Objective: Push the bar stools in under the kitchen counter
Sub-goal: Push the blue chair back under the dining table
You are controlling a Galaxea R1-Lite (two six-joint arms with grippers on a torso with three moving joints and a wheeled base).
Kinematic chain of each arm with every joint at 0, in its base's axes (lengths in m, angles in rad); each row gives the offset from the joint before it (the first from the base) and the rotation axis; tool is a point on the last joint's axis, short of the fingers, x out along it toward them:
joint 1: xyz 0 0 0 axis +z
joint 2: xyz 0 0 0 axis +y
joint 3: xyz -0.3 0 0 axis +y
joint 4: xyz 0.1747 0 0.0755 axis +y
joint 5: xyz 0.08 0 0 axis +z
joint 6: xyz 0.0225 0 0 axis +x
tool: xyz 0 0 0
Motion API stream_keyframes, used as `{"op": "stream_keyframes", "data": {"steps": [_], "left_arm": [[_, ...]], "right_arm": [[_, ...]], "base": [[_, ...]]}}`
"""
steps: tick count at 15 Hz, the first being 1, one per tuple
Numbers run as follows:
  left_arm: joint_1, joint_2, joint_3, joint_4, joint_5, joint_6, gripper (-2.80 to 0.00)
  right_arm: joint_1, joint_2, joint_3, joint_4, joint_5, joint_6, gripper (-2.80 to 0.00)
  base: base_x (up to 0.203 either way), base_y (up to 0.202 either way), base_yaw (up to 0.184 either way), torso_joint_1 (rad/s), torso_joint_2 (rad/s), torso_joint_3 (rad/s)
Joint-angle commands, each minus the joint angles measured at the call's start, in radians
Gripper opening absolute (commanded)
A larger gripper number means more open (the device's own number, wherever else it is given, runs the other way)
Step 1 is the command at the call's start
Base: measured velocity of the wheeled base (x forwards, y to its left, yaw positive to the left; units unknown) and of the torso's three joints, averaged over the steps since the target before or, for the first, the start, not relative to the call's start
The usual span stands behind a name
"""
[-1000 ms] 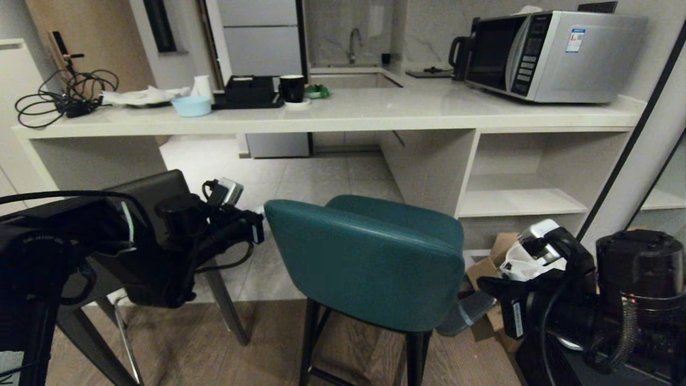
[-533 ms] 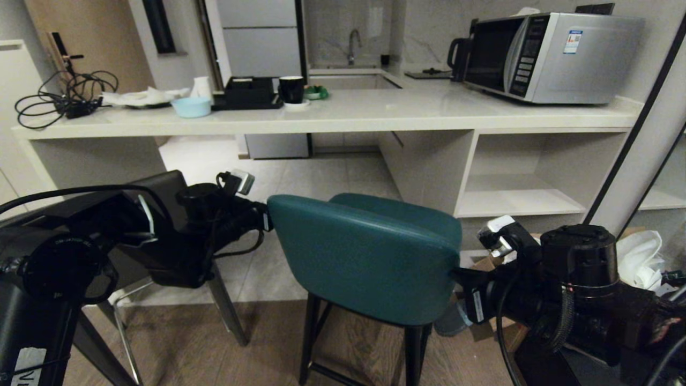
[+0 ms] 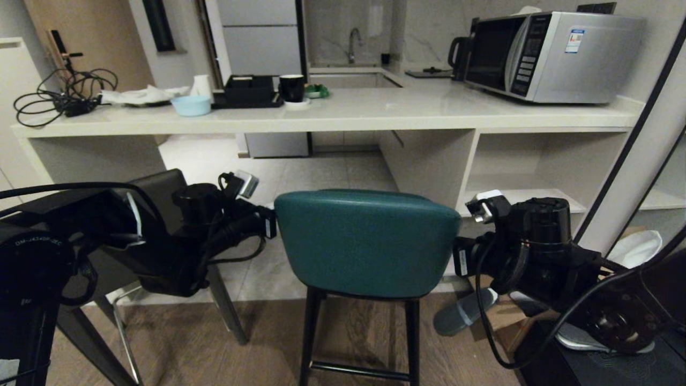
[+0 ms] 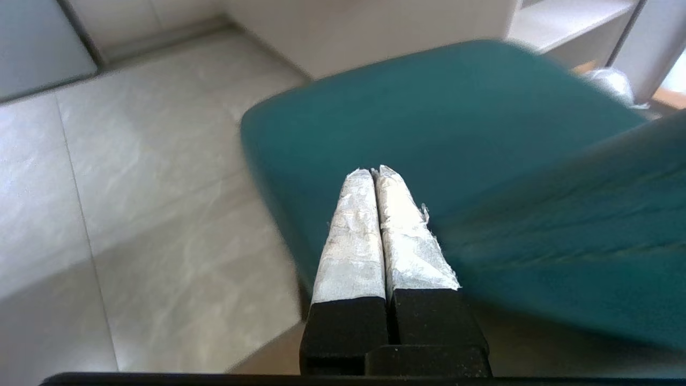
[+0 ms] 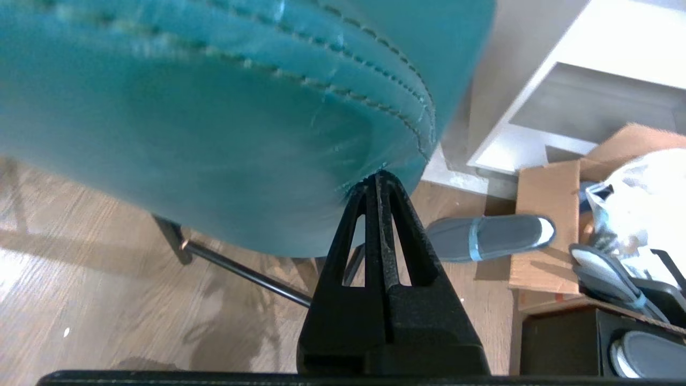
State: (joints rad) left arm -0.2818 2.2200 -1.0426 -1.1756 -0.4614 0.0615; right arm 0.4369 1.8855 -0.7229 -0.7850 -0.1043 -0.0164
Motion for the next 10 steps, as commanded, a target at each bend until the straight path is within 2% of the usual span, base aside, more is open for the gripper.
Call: {"op": "stream_keyframes", "data": {"steps": [1,7,9,10], "left_arm": [[-0.093,-0.071,0.033,-0.016,-0.008,-0.005,-2.80],[-0.079,-0.079,0.074,-0.019,0.019,-0.003,-2.80],[-0.033,-0.086,0.069,-0.019,0.063,-0.003,-2.80],[-0.011,-0.101,0.068,-0.019,0.110,-0.003,-2.80]], "right_arm": [[-0.069,0.038,-0.051,-0.001,-0.002,0.000,-2.80],[-0.101,0.037,-0.057,-0.004,-0.002,0.001,-2.80],[-0.085,-0.008,-0.030,-0.005,-0.003,0.001,-2.80],[-0.077,-0.033,-0.010,-0.006,-0.004,0.002,-2.80]], "base": [[0.000,0.000,0.000,0.000,0.00,0.000],[0.000,0.000,0.000,0.000,0.00,0.000],[0.000,0.000,0.000,0.000,0.00,0.000],[0.000,0.000,0.000,0.000,0.00,0.000]]}}
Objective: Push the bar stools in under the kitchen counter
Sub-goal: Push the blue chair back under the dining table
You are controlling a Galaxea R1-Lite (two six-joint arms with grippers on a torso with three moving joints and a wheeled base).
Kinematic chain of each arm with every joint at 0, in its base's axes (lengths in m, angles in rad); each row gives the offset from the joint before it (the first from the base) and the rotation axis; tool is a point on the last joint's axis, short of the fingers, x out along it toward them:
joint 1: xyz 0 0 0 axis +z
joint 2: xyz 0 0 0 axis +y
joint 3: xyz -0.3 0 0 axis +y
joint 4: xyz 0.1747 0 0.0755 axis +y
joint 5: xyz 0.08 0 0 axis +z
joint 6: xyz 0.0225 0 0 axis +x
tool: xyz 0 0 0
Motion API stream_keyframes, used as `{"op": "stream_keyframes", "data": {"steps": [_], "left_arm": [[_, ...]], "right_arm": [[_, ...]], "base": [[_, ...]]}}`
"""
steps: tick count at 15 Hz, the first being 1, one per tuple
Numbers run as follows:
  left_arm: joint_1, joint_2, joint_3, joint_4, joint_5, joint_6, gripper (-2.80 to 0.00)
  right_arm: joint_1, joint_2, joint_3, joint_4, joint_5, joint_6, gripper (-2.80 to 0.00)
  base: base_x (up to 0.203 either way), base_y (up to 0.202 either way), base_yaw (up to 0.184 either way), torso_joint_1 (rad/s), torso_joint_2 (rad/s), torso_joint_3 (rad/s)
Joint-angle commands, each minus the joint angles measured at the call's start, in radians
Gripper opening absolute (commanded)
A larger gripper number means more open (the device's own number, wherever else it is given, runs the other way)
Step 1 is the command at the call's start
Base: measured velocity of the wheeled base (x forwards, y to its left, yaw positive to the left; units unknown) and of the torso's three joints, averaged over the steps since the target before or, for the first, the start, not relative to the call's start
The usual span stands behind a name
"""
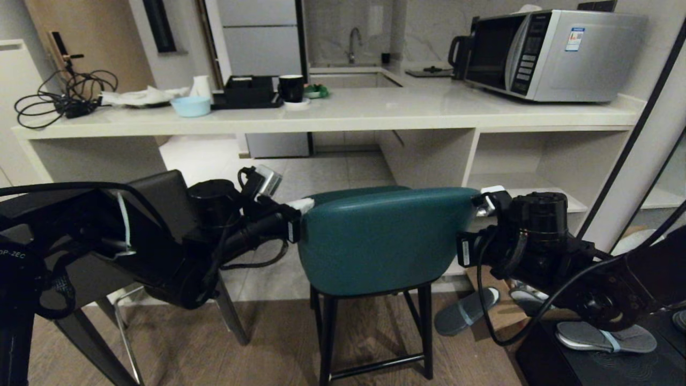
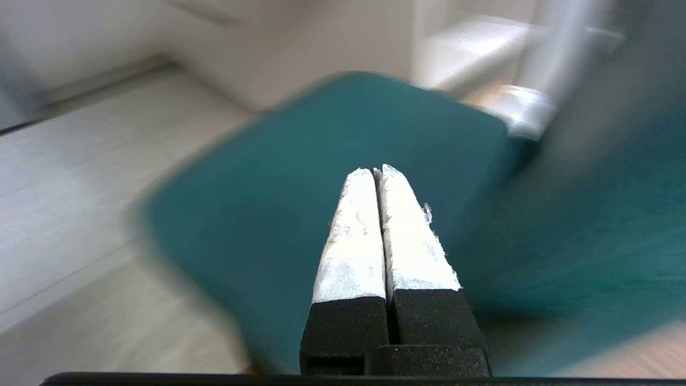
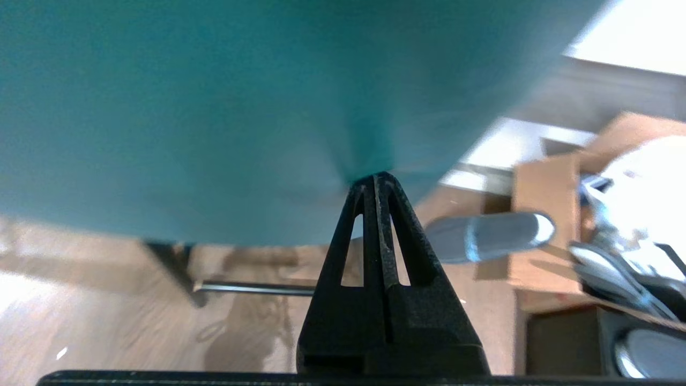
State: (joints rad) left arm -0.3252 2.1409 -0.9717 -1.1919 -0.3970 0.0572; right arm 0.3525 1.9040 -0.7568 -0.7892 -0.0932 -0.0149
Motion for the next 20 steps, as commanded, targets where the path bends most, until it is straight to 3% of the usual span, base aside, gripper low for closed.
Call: {"op": "stream_keyframes", "data": {"steps": [1,3,5,7,10,12,13,15,17,20], "left_arm": [[0.042,-0.038,0.004,-0.003,0.106,0.002,-2.80],[0.051,-0.063,0.036,-0.003,0.193,0.005,-2.80],[0.073,-0.164,0.121,-0.002,0.201,0.002,-2.80],[0.056,-0.303,0.284,0.004,0.184,-0.024,-2.80],[-0.111,-0.428,0.532,0.006,0.105,-0.091,-2.80],[-0.238,-0.458,0.604,0.005,0.061,-0.107,-2.80],[-0.290,-0.453,0.618,0.005,0.051,-0.110,-2.80],[-0.320,-0.384,0.607,0.002,0.045,-0.110,-2.80],[-0.309,-0.283,0.542,0.001,0.054,-0.090,-2.80],[-0.244,-0.134,0.438,-0.001,0.100,0.001,-2.80]], "right_arm": [[0.022,-0.080,0.058,-0.003,-0.015,0.001,-2.80],[0.070,-0.136,0.125,-0.005,-0.014,0.004,-2.80],[0.077,-0.164,0.143,-0.005,-0.014,0.006,-2.80],[0.080,-0.161,0.138,-0.005,-0.013,0.006,-2.80],[0.089,-0.157,0.132,-0.005,-0.014,0.007,-2.80],[0.088,-0.160,0.137,-0.005,-0.016,0.023,-2.80],[0.088,-0.163,0.144,-0.006,-0.016,0.030,-2.80],[0.089,-0.164,0.149,-0.007,-0.016,0.030,-2.80],[0.089,-0.164,0.149,-0.007,-0.016,0.030,-2.80],[0.091,-0.160,0.148,-0.007,-0.016,0.030,-2.80]], "base": [[0.000,0.000,0.000,0.000,0.00,0.000],[0.000,0.000,0.000,0.000,0.00,0.000],[0.000,0.000,0.000,0.000,0.00,0.000],[0.000,0.000,0.000,0.000,0.00,0.000],[0.000,0.000,0.000,0.000,0.00,0.000],[0.000,0.000,0.000,0.000,0.00,0.000],[0.000,0.000,0.000,0.000,0.00,0.000],[0.000,0.000,0.000,0.000,0.00,0.000],[0.000,0.000,0.000,0.000,0.00,0.000],[0.000,0.000,0.000,0.000,0.00,0.000]]}}
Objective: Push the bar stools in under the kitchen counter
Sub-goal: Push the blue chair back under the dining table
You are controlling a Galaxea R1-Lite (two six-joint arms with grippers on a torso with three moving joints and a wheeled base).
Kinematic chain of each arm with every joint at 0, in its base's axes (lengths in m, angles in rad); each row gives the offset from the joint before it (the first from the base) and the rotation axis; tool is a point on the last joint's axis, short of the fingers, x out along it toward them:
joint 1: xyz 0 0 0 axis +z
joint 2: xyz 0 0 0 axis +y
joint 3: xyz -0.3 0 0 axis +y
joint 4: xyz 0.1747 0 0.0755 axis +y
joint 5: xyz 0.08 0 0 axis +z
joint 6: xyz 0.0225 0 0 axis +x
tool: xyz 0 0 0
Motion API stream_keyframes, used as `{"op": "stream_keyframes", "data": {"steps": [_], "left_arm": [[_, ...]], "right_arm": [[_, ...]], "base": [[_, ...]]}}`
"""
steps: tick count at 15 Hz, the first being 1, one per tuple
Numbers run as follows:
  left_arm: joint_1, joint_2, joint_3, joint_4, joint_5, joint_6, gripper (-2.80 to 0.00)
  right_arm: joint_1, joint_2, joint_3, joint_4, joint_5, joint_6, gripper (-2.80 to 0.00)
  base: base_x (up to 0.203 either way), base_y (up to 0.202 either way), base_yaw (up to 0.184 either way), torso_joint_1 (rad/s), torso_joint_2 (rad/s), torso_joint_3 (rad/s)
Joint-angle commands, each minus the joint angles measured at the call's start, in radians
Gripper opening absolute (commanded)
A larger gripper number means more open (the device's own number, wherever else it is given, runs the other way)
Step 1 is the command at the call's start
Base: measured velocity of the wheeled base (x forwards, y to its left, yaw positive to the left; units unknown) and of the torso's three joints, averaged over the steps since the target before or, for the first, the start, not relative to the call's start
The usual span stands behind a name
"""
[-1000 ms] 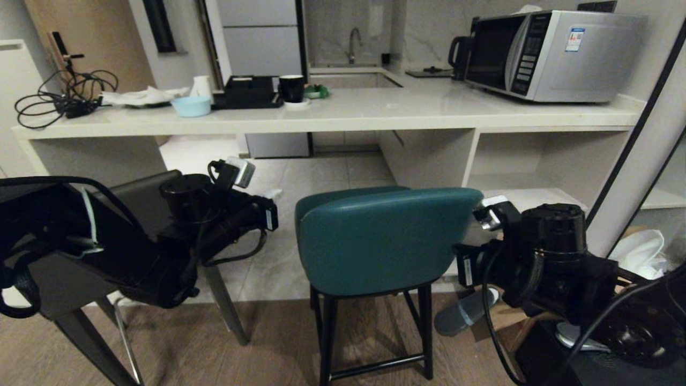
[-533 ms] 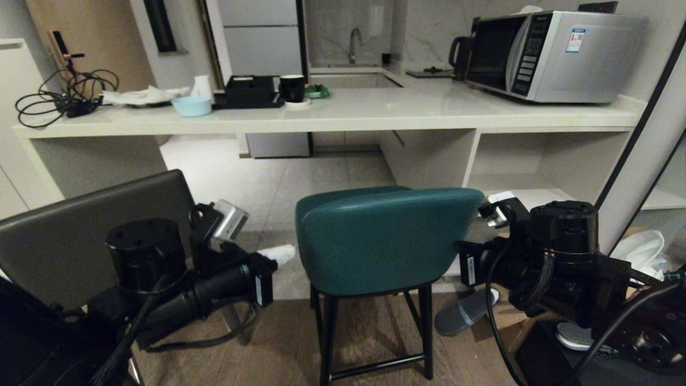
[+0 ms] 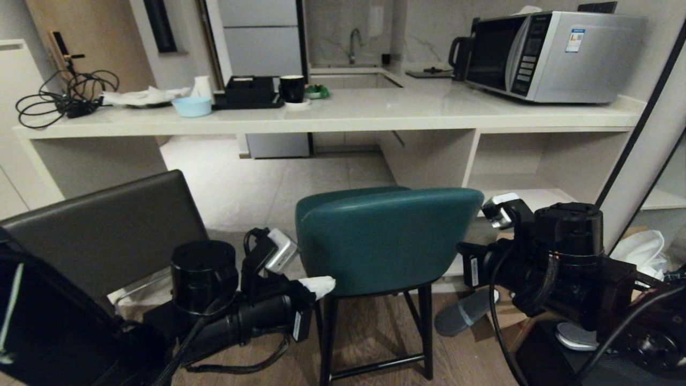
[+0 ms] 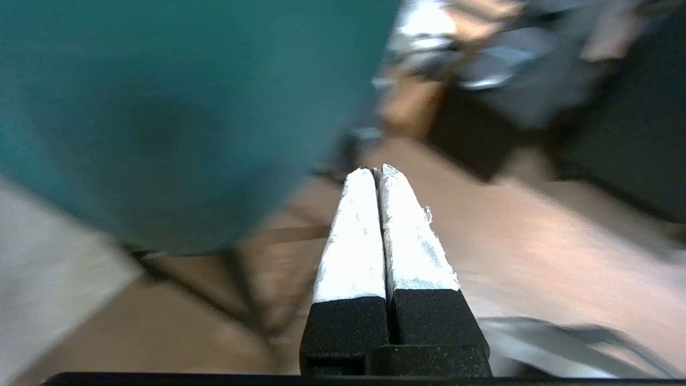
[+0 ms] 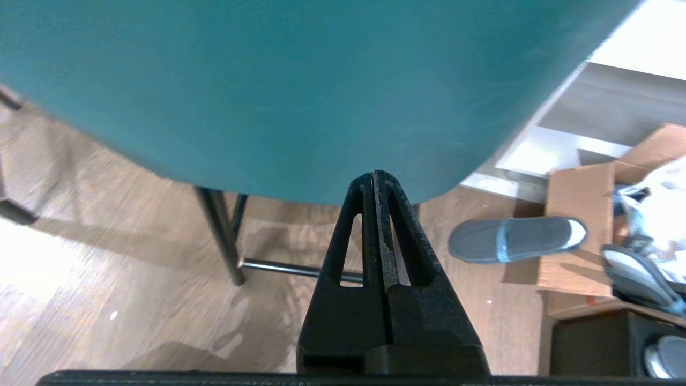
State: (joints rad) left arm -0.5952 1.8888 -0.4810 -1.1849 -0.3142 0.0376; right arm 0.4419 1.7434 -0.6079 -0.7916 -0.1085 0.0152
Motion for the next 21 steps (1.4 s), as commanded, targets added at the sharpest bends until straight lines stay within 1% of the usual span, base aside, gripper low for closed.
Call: {"op": "stream_keyframes", "data": {"steps": [1,3,4,6,7,10,12,13,14,16,17,18,19,20,21], "left_arm": [[0.042,0.155,-0.098,-0.017,0.054,0.032,-2.80],[0.092,0.217,-0.160,-0.039,0.099,0.043,-2.80],[0.113,0.249,-0.195,-0.039,0.141,0.045,-2.80],[0.144,0.314,-0.293,-0.040,0.287,0.048,-2.80],[0.172,0.329,-0.326,-0.038,0.315,0.056,-2.80],[0.194,0.334,-0.351,-0.035,0.323,0.061,-2.80],[0.205,0.342,-0.394,-0.032,0.328,0.061,-2.80],[0.213,0.342,-0.415,-0.019,0.328,0.061,-2.80],[0.214,0.325,-0.408,0.000,0.324,0.060,-2.80],[0.203,0.262,-0.326,0.006,0.304,0.057,-2.80],[0.194,0.222,-0.271,0.006,0.274,0.054,-2.80],[0.177,0.180,-0.215,0.001,0.243,0.049,-2.80],[0.137,0.162,-0.183,-0.019,0.233,0.037,-2.80],[0.103,0.167,-0.174,-0.075,0.258,0.027,-2.80],[0.079,0.196,-0.184,-0.135,0.313,0.019,-2.80]], "right_arm": [[0.004,0.002,-0.001,-0.005,0.000,0.000,-2.80],[0.008,0.002,-0.003,-0.005,0.000,0.000,-2.80],[0.008,0.002,-0.003,-0.005,0.000,0.000,-2.80],[0.010,0.004,0.000,-0.005,0.001,0.000,-2.80],[0.015,0.004,0.002,-0.005,0.000,0.000,-2.80],[0.015,0.002,0.005,-0.005,0.001,0.000,-2.80],[0.015,0.002,0.010,-0.005,0.001,0.000,-2.80],[0.015,0.002,0.012,-0.005,0.001,0.000,-2.80],[0.015,0.002,0.014,-0.005,0.001,0.000,-2.80],[0.015,0.008,0.013,-0.005,0.003,0.000,-2.80],[0.015,0.022,0.008,-0.005,0.004,0.000,-2.80],[0.013,0.041,-0.006,-0.011,0.002,0.000,-2.80],[0.010,0.071,-0.026,-0.033,-0.008,0.001,-2.80],[0.009,0.107,-0.048,-0.060,-0.036,0.001,-2.80],[0.009,0.149,-0.080,-0.086,-0.081,0.002,-2.80]], "base": [[0.000,0.000,0.000,0.000,0.00,0.000],[0.000,0.000,0.000,0.000,0.00,0.000],[0.000,0.000,0.000,0.000,0.00,0.000],[0.000,0.000,0.000,0.000,0.00,0.000],[0.000,0.000,0.000,0.000,0.00,0.000],[0.000,0.000,0.000,0.000,0.00,0.000],[0.000,0.000,0.000,0.000,0.00,0.000],[0.000,0.000,0.000,0.000,0.00,0.000],[0.000,0.000,0.000,0.000,0.00,0.000],[0.000,0.000,0.000,0.000,0.00,0.000],[0.000,0.000,0.000,0.000,0.00,0.000],[0.000,0.000,0.000,0.000,0.00,0.000],[0.000,0.000,0.000,0.000,0.00,0.000],[0.000,0.000,0.000,0.000,0.00,0.000],[0.000,0.000,0.000,0.000,0.00,0.000]]}}
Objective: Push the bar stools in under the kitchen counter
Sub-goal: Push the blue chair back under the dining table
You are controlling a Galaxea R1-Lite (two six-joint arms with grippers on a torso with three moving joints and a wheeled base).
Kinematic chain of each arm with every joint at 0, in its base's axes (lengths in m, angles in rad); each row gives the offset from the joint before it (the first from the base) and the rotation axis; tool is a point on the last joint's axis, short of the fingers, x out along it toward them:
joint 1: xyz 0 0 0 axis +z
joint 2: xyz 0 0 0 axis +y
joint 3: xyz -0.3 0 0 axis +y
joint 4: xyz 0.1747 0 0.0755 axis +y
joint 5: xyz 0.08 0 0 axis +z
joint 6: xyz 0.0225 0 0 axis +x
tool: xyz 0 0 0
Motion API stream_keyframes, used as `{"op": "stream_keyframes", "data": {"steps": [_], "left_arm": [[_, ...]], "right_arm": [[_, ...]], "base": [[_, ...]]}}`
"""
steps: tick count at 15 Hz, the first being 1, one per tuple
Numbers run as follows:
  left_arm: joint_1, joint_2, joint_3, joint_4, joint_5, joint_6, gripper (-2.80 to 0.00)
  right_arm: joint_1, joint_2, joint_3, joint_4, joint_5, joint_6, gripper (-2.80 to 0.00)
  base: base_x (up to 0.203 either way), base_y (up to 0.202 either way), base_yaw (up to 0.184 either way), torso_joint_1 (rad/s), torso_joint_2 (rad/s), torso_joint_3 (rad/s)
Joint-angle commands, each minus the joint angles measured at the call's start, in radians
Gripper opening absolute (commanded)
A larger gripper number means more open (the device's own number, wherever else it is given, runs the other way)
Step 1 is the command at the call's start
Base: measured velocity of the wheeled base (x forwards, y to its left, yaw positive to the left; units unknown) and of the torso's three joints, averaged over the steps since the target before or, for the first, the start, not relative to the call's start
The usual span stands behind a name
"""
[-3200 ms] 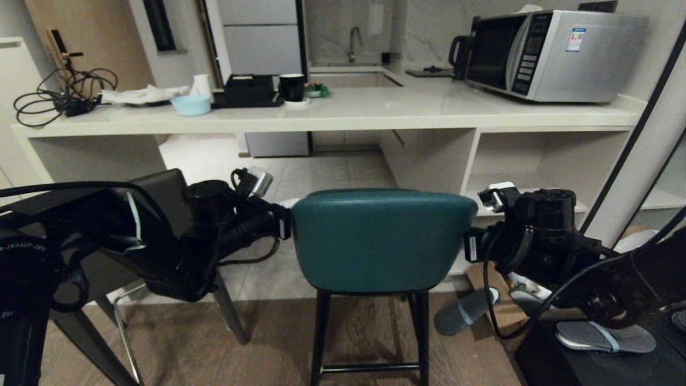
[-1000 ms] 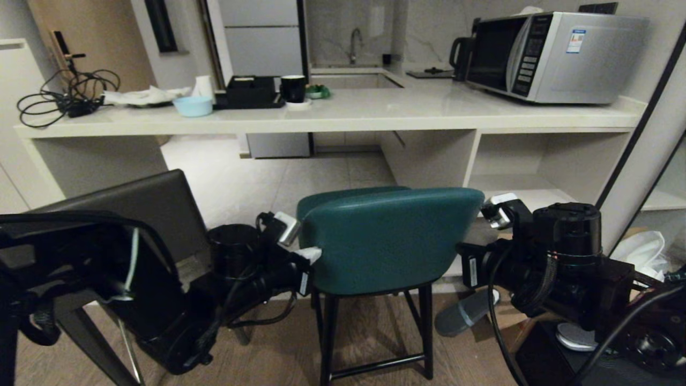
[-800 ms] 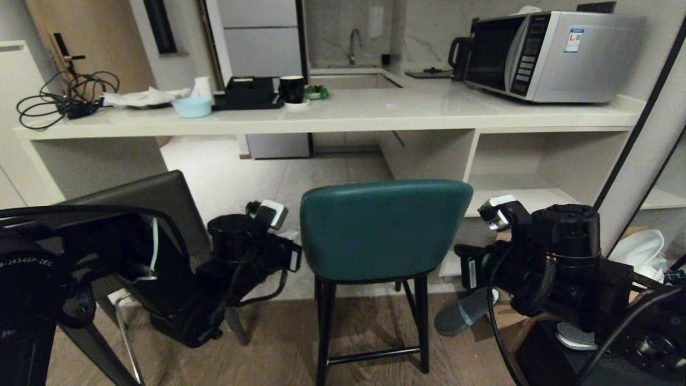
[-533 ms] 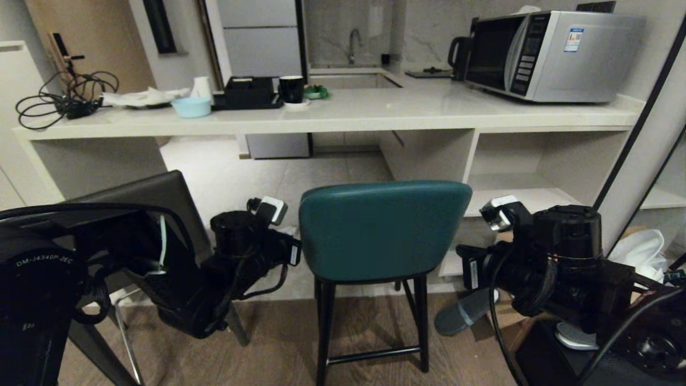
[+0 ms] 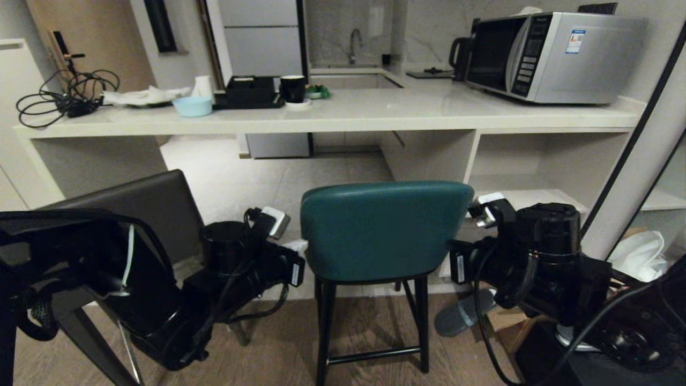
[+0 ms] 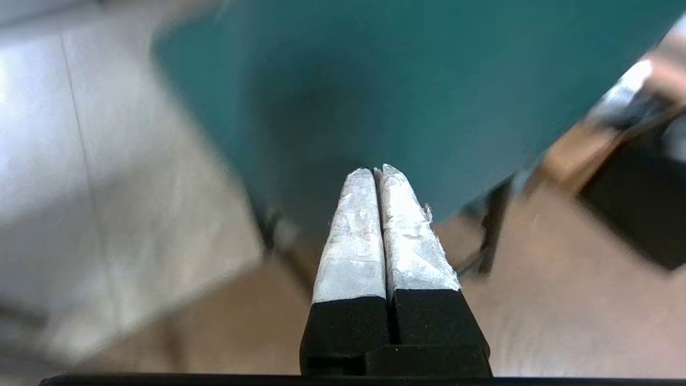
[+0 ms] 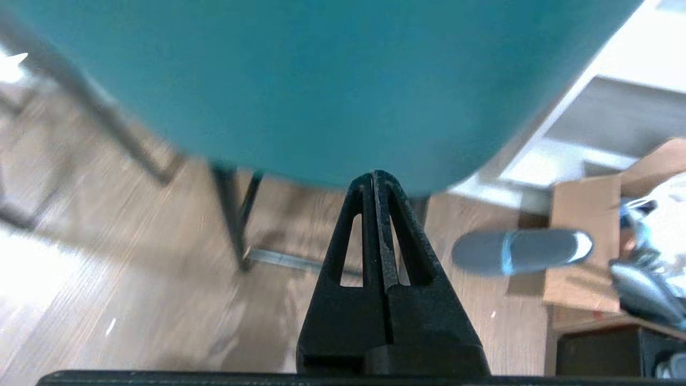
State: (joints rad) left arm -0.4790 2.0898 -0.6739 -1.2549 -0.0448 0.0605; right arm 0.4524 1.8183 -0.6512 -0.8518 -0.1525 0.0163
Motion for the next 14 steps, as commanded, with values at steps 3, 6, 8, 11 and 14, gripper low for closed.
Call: {"op": "stream_keyframes", "data": {"steps": [3,6,8,11,14], "left_arm": [[-0.115,0.080,-0.055,-0.137,0.260,-0.016,-2.80],[-0.122,0.112,-0.096,-0.144,0.293,-0.019,-2.80],[-0.145,0.112,-0.098,-0.145,0.311,-0.022,-2.80],[-0.200,0.100,-0.069,-0.147,0.331,-0.041,-2.80],[-0.260,0.109,-0.043,-0.169,0.394,-0.053,-2.80]], "right_arm": [[0.003,0.135,-0.093,-0.050,-0.088,0.003,-2.80],[0.003,0.174,-0.121,-0.052,-0.090,0.025,-2.80],[0.003,0.193,-0.145,-0.053,-0.090,0.028,-2.80],[0.005,0.209,-0.156,-0.054,-0.091,0.030,-2.80],[0.005,0.227,-0.153,-0.091,-0.093,0.029,-2.80]], "base": [[0.000,0.000,0.000,0.000,0.00,0.000],[0.000,0.000,0.000,0.000,0.00,0.000],[0.000,0.000,0.000,0.000,0.00,0.000],[0.000,0.000,0.000,0.000,0.00,0.000],[0.000,0.000,0.000,0.000,0.00,0.000]]}}
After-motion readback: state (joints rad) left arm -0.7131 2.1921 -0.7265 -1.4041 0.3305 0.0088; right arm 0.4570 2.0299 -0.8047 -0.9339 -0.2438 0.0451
